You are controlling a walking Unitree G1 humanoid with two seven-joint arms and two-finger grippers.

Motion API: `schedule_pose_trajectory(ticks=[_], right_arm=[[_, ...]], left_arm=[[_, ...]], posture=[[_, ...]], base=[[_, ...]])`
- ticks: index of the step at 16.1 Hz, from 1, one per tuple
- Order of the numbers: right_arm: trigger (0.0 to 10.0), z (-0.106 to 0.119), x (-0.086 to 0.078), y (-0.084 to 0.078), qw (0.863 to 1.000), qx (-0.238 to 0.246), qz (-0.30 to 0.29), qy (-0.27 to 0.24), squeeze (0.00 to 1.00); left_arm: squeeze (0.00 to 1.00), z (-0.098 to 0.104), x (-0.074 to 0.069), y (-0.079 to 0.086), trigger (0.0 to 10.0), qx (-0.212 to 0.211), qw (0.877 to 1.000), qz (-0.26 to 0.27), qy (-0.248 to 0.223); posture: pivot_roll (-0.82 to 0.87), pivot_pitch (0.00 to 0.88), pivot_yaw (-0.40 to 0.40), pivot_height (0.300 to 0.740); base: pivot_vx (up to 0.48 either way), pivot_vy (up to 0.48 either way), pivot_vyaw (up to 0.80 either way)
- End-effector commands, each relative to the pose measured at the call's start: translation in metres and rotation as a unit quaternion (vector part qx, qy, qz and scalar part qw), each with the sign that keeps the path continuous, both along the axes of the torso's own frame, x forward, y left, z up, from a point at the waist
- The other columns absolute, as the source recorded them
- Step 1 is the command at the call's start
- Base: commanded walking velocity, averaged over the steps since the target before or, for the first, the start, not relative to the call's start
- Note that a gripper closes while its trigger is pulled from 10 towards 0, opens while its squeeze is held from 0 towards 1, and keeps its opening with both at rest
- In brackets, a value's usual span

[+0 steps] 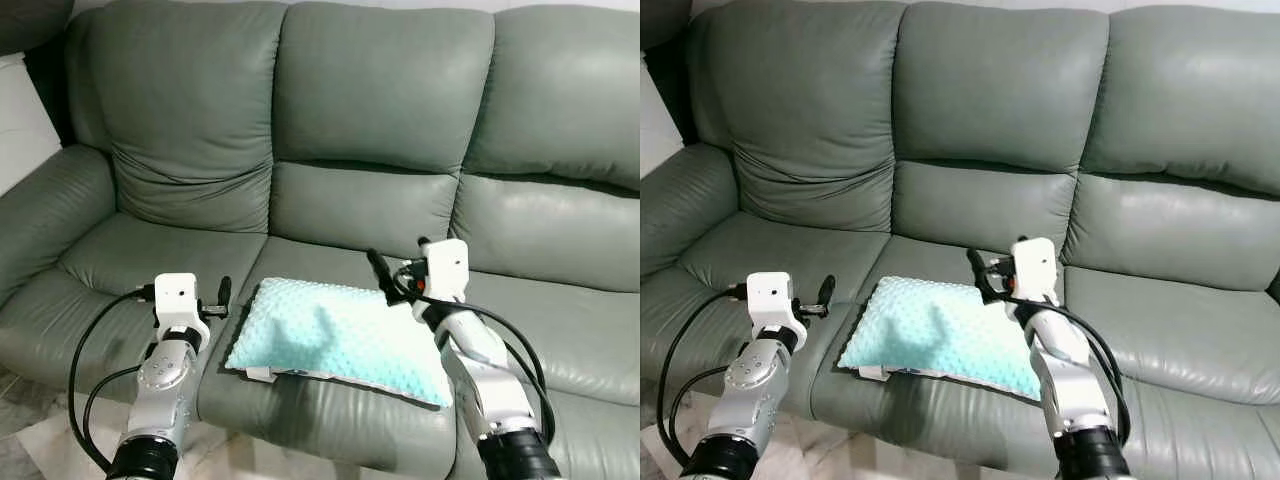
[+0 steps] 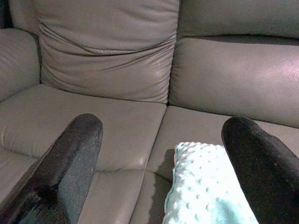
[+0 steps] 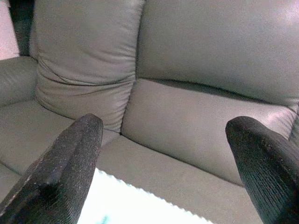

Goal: Move the pillow to the sofa

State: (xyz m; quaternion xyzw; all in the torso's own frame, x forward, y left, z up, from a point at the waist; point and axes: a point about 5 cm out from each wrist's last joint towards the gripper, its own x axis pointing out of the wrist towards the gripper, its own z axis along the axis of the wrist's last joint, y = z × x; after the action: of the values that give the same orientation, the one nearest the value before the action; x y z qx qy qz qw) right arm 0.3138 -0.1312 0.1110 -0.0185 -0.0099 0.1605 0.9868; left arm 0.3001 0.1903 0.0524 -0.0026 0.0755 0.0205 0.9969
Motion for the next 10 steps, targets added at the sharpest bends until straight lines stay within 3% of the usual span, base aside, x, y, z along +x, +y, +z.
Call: schedule_pose_trajectory(ticks=[1, 2, 10], right_arm=[[10.0, 0.009, 0.003, 0.002, 1.0, -0.003, 0.009, -0.012, 0.0], [10.0, 0.009, 0.004, 0.002, 1.0, -0.005, 0.009, -0.013, 0.0], [10.0, 0.002, -0.004, 0.009, 1.0, -0.011, 0.011, -0.004, 0.0]], left_arm=[[0.0, 0.012, 0.008, -0.001, 10.0, 0.004, 1.0, -0.003, -0.016], [0.0, 0.013, 0.009, -0.001, 10.0, 0.003, 1.0, 0.001, -0.018], [0.0, 0.014, 0.013, -0.012, 10.0, -0.006, 1.0, -0.008, -0.013]], posture=[[-0.12, 0.0, 0.016, 0.74], [-0.12, 0.0, 0.016, 0.74], [-0.14, 0.0, 0.027, 0.74]], base=[[0.0, 0.0, 0.0], [0.0, 0.0, 0.0], [0.0, 0.0, 0.79]])
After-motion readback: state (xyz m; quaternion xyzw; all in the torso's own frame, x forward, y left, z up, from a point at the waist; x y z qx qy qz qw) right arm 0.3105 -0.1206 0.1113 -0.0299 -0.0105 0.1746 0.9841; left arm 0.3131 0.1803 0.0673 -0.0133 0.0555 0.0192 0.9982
